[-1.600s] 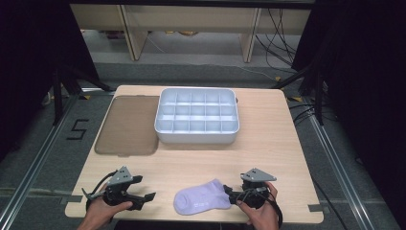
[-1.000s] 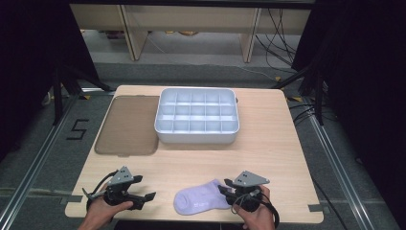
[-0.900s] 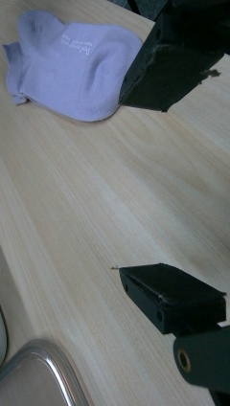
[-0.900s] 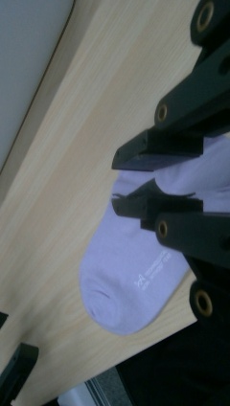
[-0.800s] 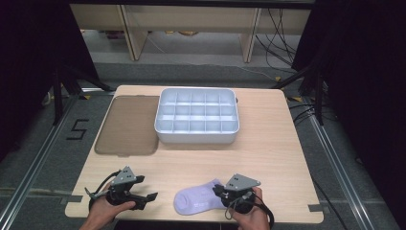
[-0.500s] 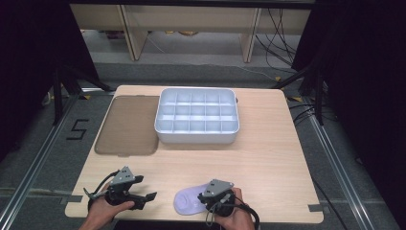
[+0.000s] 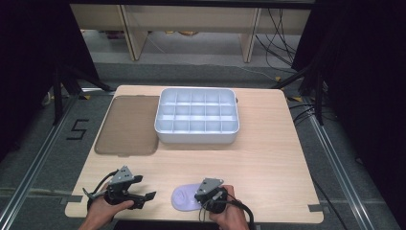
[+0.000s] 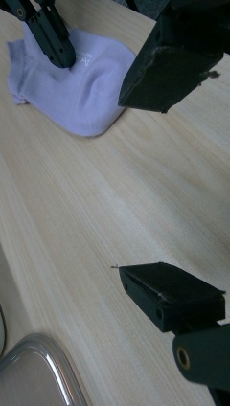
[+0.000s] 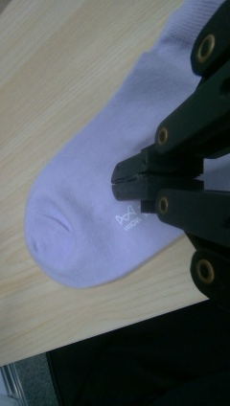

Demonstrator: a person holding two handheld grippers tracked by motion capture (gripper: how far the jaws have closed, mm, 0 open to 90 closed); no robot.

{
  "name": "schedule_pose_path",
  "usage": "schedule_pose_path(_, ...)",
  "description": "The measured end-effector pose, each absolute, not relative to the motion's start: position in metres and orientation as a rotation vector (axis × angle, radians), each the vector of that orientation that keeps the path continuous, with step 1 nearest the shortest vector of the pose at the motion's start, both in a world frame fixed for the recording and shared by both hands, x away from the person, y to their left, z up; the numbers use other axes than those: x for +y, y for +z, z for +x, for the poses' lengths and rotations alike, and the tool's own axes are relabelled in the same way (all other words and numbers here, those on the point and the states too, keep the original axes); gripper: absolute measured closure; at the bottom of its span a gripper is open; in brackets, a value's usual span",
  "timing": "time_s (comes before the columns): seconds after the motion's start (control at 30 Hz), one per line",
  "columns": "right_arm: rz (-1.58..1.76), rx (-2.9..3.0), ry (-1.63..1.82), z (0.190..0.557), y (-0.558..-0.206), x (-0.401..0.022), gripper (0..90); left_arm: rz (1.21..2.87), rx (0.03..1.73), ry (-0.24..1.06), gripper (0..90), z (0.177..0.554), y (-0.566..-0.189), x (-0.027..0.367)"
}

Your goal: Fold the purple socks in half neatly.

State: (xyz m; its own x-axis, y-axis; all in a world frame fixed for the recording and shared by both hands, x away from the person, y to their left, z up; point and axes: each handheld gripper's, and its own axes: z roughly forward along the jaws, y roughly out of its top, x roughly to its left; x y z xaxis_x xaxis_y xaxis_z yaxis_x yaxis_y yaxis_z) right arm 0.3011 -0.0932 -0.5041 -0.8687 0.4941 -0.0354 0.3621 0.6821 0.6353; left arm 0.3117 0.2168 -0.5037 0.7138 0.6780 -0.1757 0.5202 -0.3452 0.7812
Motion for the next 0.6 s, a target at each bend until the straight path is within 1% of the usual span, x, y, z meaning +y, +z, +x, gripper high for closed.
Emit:
schedule_pose_path(0.37, 0.651, 2.740, 1.032, 0.319, -0.507, -0.068, 90.0, 2.022, 0.927, 0.229, 17.7, 0.311, -0.503, 0.218)
schedule_pose_path(0.53, 0.632, 2.765, 1.061, 0.325, -0.508, -0.056, 90.0, 2.030, 0.918, 0.225, 19.3, 0.312, -0.503, 0.219)
schedule_pose_path(0.6, 0.614, 2.776, 1.053, 0.325, -0.507, -0.050, 90.0, 2.034, 0.915, 0.224, 22.3, 0.312, -0.503, 0.219)
